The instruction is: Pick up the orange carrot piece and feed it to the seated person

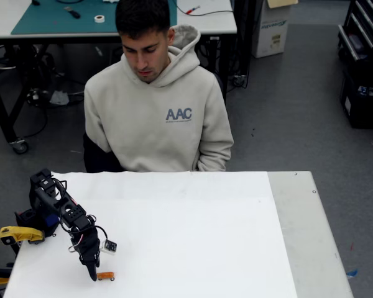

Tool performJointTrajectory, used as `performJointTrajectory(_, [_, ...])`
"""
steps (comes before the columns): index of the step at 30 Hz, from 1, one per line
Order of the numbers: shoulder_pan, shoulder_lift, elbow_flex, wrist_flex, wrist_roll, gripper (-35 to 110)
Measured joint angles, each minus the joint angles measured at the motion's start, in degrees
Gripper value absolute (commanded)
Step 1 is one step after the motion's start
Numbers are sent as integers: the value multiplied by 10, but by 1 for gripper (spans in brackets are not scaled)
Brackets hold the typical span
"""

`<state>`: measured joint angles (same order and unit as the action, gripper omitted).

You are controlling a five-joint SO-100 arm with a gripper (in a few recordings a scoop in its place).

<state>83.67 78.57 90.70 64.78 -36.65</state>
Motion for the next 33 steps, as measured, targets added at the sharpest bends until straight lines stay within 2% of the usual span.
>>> performJointTrajectory(33, [-9, -48, -26, 0, 0, 28])
